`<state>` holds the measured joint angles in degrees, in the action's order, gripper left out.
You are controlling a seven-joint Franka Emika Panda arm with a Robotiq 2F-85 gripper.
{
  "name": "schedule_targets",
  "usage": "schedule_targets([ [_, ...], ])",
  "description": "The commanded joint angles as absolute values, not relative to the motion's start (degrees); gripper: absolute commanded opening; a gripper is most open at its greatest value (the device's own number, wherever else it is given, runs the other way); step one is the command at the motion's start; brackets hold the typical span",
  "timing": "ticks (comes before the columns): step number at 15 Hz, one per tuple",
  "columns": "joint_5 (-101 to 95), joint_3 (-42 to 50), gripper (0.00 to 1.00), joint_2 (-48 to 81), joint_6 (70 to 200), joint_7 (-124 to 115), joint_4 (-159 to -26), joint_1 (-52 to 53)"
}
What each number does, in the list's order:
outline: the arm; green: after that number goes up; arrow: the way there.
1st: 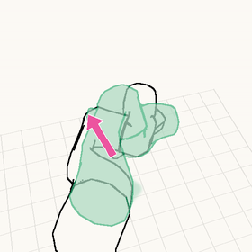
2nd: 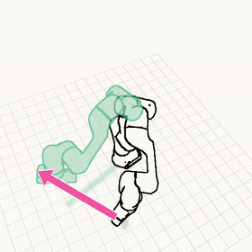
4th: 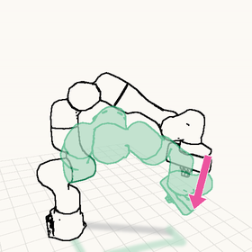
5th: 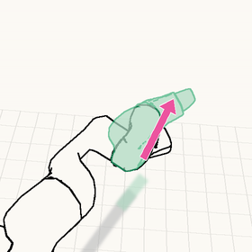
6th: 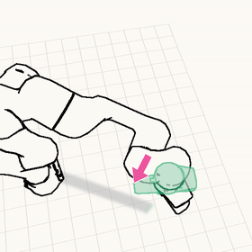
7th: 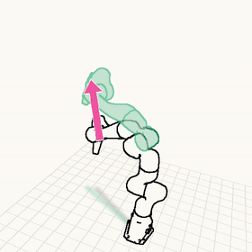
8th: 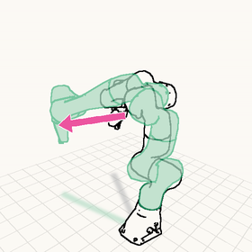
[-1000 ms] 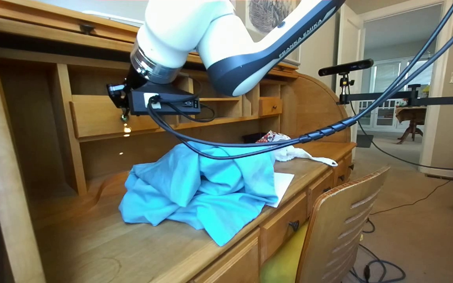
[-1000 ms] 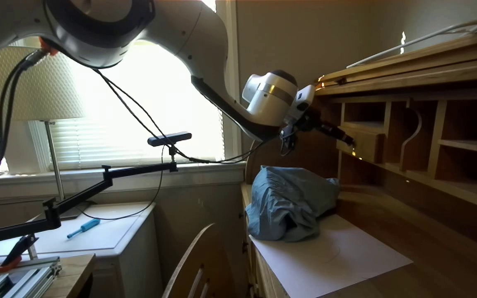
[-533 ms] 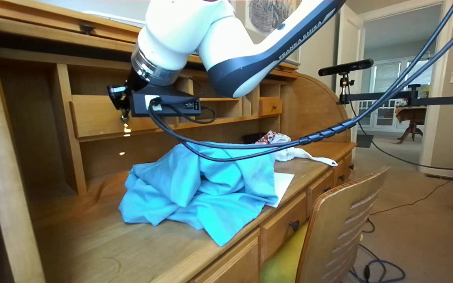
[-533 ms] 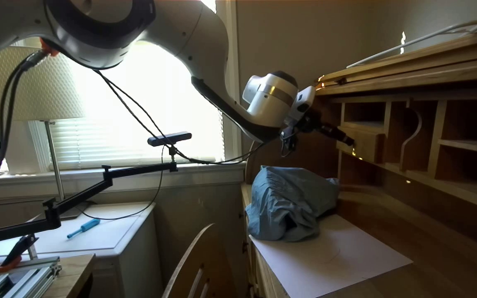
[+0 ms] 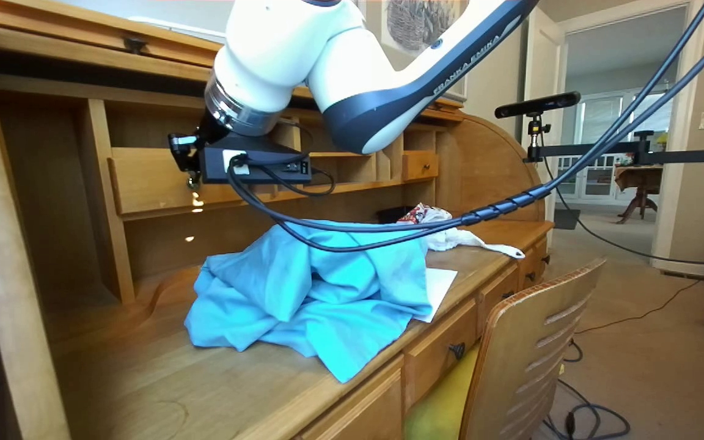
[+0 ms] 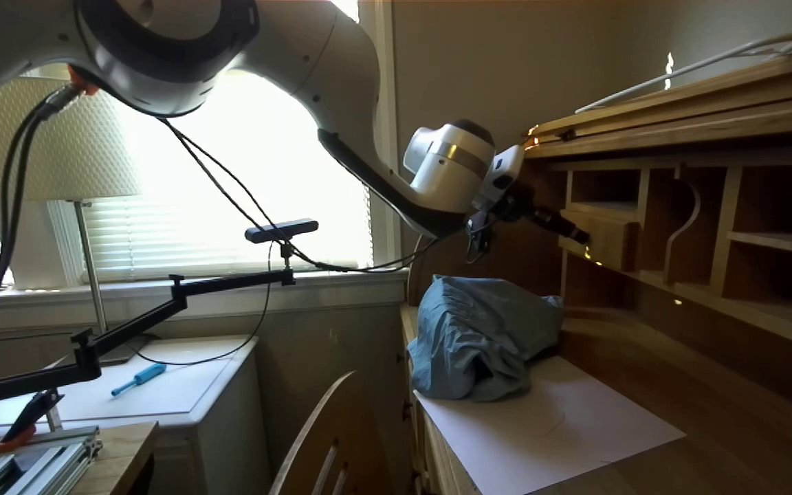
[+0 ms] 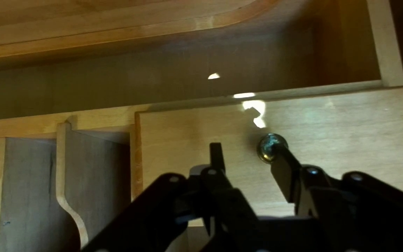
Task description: Pull open the drawer
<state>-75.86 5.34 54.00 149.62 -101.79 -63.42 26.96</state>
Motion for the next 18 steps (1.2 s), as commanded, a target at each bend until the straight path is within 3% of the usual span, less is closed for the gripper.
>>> schedule_targets([
  [1,-76.3,6.3,0.33,56.5,147.8,-104.8,-59.9,28.0],
  [7,-76.7,6.5,0.29,57.3,146.8,-106.0,-58.8,28.5],
  [15,-76.7,6.9,0.30,57.8,147.2,-106.3,-58.3,28.7],
  [17,-76.7,6.9,0.08,57.8,147.4,-106.4,-58.4,28.7],
  [18,-76.6,6.9,0.05,57.8,147.5,-106.3,-58.4,28.7],
])
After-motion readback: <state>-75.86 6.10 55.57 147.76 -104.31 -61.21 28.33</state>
